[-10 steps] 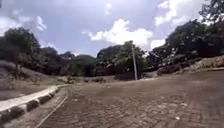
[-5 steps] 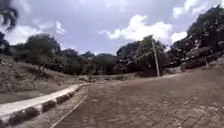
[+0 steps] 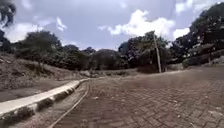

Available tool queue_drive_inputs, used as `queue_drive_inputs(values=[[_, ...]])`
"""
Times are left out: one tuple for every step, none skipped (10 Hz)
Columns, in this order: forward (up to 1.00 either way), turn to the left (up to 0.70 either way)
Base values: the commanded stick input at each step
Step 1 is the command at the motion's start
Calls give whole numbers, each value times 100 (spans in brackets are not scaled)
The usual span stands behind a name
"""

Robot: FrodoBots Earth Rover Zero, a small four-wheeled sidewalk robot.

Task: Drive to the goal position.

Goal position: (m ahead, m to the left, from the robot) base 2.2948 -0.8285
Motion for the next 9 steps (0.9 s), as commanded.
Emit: queue_drive_inputs(values=[[70,0],[70,0],[70,0],[70,0],[70,-10],[70,-24],[70,0],[70,0],[70,0]])
